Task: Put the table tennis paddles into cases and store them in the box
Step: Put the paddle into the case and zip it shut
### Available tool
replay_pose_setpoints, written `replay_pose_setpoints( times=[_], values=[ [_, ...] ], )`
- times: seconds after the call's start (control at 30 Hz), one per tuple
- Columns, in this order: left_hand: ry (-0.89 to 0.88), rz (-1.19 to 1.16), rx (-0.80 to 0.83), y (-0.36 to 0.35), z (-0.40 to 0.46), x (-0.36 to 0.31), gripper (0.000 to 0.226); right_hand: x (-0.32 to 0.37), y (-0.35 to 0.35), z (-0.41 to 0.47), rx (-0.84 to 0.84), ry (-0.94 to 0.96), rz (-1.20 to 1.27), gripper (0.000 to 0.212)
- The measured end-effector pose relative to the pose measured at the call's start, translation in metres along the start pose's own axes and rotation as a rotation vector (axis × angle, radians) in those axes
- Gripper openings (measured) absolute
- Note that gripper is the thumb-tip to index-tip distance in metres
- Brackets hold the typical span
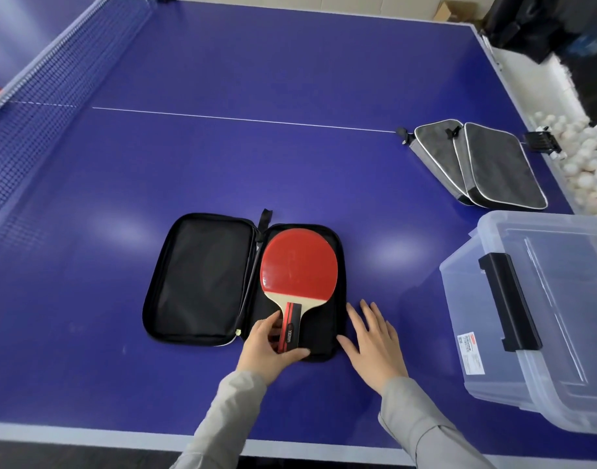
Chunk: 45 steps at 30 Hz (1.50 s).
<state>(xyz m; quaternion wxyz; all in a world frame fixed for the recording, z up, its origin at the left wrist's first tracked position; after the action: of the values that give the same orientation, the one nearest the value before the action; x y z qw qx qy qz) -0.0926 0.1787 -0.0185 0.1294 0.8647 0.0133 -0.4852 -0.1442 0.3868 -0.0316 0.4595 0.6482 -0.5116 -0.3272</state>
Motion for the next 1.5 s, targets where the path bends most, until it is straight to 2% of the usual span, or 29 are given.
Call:
replay_pose_setpoints(
  times=[0.07, 0.17, 0.3, 0.47, 0.57, 0.73, 1.07, 1.2, 1.37, 1.5],
  values=[
    [-0.079, 0.162, 0.078, 0.012, 0.000, 0.002, 0.084, 0.001, 0.001, -0.001, -0.006, 0.001, -0.002, 0.063],
    [-0.193, 0.386, 0.127, 0.021, 0.003, 0.002, 0.067, 0.004, 0.004, -0.003, -0.025, -0.007, 0.035, 0.062],
    [-0.275, 0.457, 0.130, 0.021, 0.005, 0.005, 0.040, 0.016, 0.012, -0.010, -0.147, 0.089, 0.100, 0.055],
    [-0.373, 0.423, 0.046, 0.017, 0.000, 0.008, 0.022, 0.036, 0.016, -0.022, -0.399, 0.234, 0.157, 0.028],
    [-0.383, 0.403, 0.025, 0.016, -0.001, 0.010, 0.021, 0.051, 0.008, -0.028, -0.402, 0.255, 0.200, 0.020],
    [-0.379, 0.390, 0.005, 0.015, 0.000, 0.011, 0.019, 0.072, -0.002, -0.029, -0.357, 0.174, 0.177, 0.025],
    [-0.367, 0.362, -0.026, 0.017, 0.000, 0.009, 0.016, 0.070, -0.014, -0.035, -0.420, 0.136, 0.291, 0.027],
    [-0.415, 0.372, -0.036, 0.017, 0.001, 0.011, 0.016, 0.070, -0.015, -0.034, -0.436, 0.117, 0.323, 0.025],
    [-0.462, 0.450, -0.028, 0.024, 0.004, 0.016, 0.020, 0.068, -0.015, -0.034, -0.415, 0.125, 0.322, 0.022],
    [-0.544, 0.490, -0.060, 0.040, -0.001, 0.013, 0.036, 0.060, -0.007, -0.033, -0.433, 0.124, 0.326, 0.024]
  ],
)
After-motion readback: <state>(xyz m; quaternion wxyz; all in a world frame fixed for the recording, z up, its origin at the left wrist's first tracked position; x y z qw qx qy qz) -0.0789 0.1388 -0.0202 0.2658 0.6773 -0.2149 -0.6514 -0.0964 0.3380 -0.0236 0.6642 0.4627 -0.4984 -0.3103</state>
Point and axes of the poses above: each hand's wrist, its own z-axis towards the middle knuckle, its own y-axis out of the back of the hand, x = y × z, the point moved 3 cm from there along z, towards the middle knuckle, and after that the axes turned 8 degrees about -z, right-handed, at the moved point
